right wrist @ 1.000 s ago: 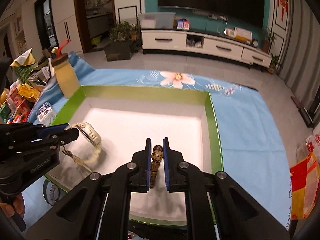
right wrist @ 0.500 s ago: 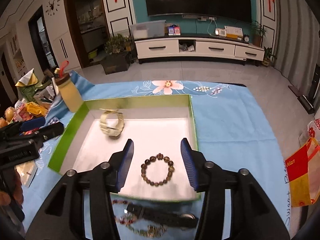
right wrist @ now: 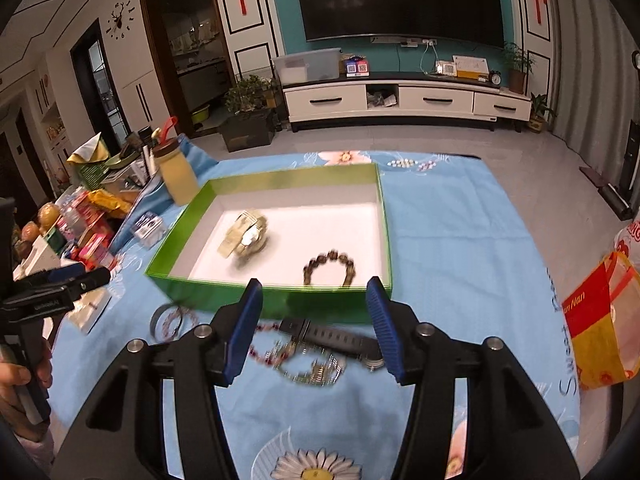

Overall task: Organize jewelry
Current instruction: 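Move both tools back toward the remaining jewelry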

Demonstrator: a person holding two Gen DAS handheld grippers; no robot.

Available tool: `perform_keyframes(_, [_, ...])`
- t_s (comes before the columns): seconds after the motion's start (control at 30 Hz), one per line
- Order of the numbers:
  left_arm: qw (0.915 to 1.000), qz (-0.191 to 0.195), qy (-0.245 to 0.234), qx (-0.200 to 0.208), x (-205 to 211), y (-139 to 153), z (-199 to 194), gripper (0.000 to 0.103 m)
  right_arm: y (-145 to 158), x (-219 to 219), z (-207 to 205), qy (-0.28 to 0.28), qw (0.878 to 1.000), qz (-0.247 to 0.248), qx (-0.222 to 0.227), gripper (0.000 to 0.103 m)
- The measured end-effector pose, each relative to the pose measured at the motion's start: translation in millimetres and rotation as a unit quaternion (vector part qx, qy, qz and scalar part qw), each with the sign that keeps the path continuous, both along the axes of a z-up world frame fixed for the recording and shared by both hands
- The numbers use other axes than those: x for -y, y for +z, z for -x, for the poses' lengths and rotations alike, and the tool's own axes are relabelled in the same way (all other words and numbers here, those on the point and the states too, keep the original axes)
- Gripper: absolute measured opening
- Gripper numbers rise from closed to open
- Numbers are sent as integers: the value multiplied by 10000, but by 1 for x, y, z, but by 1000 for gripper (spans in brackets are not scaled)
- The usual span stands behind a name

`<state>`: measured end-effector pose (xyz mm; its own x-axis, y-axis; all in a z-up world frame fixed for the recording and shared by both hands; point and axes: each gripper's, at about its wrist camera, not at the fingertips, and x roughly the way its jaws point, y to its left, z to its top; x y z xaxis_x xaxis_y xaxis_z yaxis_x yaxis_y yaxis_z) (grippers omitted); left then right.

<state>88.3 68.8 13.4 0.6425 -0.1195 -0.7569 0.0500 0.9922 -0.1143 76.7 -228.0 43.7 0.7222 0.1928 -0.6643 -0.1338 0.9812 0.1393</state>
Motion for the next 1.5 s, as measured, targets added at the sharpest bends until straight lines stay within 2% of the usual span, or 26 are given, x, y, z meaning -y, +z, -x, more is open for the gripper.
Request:
perform_keyframes(0.3, [9990, -149, -159, -389, -2, -31, 33, 92, -28, -7, 34, 73, 9991, 93, -417, 55])
perform_keyframes(0.53, [9980, 21, -428, -466, 3, -47, 54, 92, -52, -7, 49, 77, 9973, -27, -734, 55])
perform_keyframes(0.7, [9971, 193, -490, -548, 4, -58, 60, 92, -67, -19, 54, 300, 9954, -145, -899, 55])
perform_keyframes(1.1, [9958, 503, -439, -629, 3, -71, 50, 92, -89, -57, 46, 866, 9902, -238, -1066, 55])
perform_keyframes(1.4, [9959, 488, -427, -633, 5, -75, 37, 92, -100, -86, 20, 1168, 9882, -19, -989, 54])
perform_keyframes(1.5, [9961, 459, -416, -625, 4, -76, 31, 92, -105, -96, 9, 1208, 9880, 165, -949, 47])
